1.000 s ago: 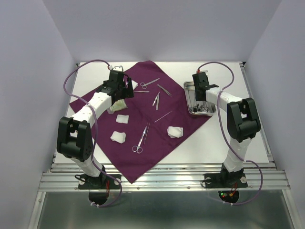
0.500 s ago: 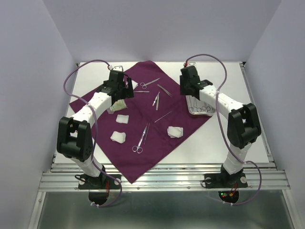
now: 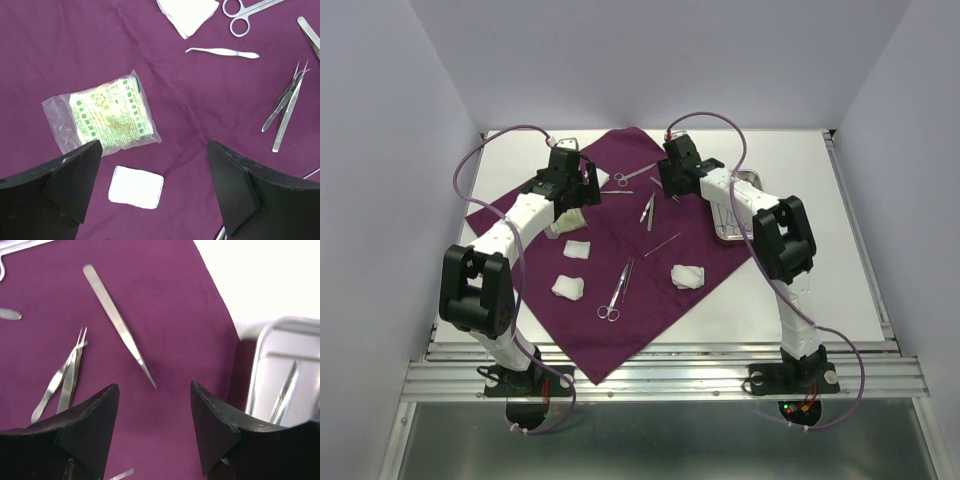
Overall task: Prepare the surgical pack
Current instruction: Pick up the medical item from the surgical kit.
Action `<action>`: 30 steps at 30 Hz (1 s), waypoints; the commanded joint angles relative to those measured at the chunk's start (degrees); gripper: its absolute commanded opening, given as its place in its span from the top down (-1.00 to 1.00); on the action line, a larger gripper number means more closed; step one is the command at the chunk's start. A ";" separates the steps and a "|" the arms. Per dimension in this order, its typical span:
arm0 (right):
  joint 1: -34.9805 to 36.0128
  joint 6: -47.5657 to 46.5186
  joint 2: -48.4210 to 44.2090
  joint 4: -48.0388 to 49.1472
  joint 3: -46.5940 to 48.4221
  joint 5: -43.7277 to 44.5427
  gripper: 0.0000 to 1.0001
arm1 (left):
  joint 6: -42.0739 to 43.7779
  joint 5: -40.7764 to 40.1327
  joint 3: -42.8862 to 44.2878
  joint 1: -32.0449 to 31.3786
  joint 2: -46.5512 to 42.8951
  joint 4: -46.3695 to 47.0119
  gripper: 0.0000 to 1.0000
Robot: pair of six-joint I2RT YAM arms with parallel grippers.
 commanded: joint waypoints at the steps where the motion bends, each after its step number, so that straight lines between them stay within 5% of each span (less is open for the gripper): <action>1: -0.16 -3.39 3.08 -0.13 5.98 -1.95 -0.28 | -0.05 -1.09 0.54 -0.15 -1.80 0.55 -0.97; 14: -0.16 -4.01 12.66 0.40 14.77 -5.65 -0.15 | 0.39 -1.97 -0.69 -0.15 -2.77 0.37 -0.97; 30: -0.16 -2.87 7.49 3.38 10.48 -4.16 0.75 | 0.48 -2.24 -1.48 -0.15 -3.39 0.73 -0.98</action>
